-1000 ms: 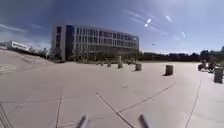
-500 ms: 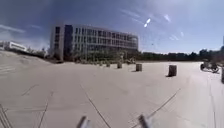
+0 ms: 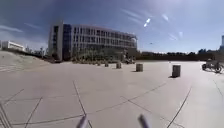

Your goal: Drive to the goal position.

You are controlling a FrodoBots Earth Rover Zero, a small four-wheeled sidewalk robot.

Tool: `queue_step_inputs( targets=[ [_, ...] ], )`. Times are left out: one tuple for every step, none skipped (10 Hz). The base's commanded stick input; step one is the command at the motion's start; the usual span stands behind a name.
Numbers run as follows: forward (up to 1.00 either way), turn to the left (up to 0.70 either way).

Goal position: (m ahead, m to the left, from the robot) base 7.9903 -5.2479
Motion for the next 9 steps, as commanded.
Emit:
queue_step_inputs(
  targets=[
    [0.70,-0.19],
    [0.70,-0.35],
    [0.70,-0.35],
    [0.70,-0.35],
    [0.70,-0.35],
    [0.70,-0.35],
    [0.70,-0.35],
    [0.70,-0.35],
    [0.70,-0.35]
  ],
)
